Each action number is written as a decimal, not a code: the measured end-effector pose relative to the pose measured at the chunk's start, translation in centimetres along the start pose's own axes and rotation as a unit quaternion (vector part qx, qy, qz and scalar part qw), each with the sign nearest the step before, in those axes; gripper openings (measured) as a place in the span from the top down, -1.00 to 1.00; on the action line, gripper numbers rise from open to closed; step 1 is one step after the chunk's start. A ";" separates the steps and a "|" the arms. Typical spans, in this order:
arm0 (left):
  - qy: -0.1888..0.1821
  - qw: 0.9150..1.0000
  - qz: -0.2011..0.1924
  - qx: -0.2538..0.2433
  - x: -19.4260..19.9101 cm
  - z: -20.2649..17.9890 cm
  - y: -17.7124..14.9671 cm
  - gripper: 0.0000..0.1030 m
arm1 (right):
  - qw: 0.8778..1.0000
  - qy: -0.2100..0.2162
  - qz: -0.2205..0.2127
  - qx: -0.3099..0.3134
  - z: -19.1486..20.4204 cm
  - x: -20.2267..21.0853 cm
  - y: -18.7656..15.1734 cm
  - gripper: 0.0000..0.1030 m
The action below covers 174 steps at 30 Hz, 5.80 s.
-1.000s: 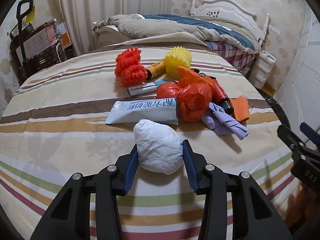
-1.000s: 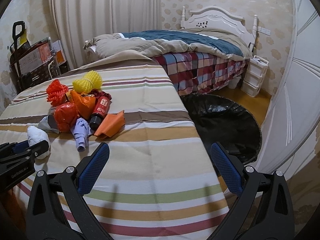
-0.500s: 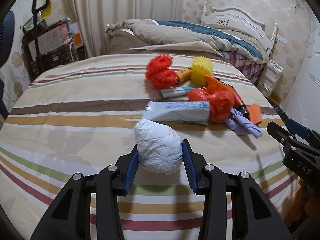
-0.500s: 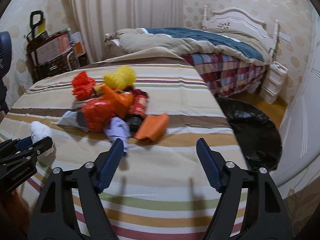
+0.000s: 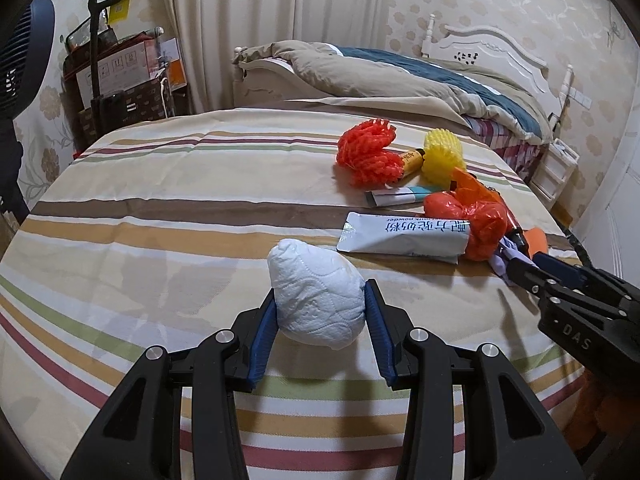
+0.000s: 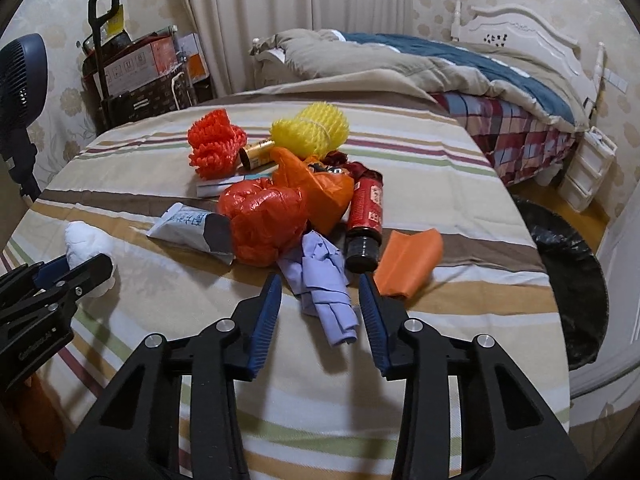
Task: Collect trash
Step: 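Grasp the lavender cloth with the right gripper while the left gripper holds the tissue ball, then carry the tissue ball and lavender cloth over the black trash bin with both grippers, then open both grippers to drop the tissue ball and cloth into the bin, then move both open grippers back over the table of trash, then grasp the white milk powder tube with the left gripper while the right grasps the orange cloth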
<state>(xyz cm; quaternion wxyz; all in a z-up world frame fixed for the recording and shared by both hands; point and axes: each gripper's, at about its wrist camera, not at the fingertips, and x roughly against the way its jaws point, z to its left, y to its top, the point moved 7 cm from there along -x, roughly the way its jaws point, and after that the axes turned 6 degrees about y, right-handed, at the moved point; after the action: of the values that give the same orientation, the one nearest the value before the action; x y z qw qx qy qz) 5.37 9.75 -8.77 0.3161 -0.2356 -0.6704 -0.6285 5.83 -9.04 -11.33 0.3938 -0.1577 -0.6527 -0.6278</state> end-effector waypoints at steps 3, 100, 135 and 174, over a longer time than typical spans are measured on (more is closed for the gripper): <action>-0.003 1.000 0.001 0.002 -0.1 0.1 -0.1 0.17 | 1.000 0.002 0.014 0.003 0.4 -0.5 -0.2 0.48; -0.109 0.982 -0.016 -0.154 -3.9 -29.1 6.0 -0.57 | 0.962 -0.162 -0.065 -0.210 -27.7 5.9 -1.9 -0.11; 0.004 1.000 0.022 -0.015 -1.5 -5.4 1.3 -0.57 | 0.991 -0.080 -0.023 -0.103 -12.0 3.1 -1.0 -0.28; 0.049 0.996 0.074 0.022 -5.4 0.2 2.8 -0.57 | 0.993 -0.070 -0.002 -0.090 -10.8 0.2 0.7 -0.32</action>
<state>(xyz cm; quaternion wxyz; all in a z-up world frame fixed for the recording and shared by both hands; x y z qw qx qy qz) 11.05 10.66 -10.76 0.3996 -0.2464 -0.6483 -0.5995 9.57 -19.20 -11.79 0.3299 -0.2347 -0.6200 -0.6720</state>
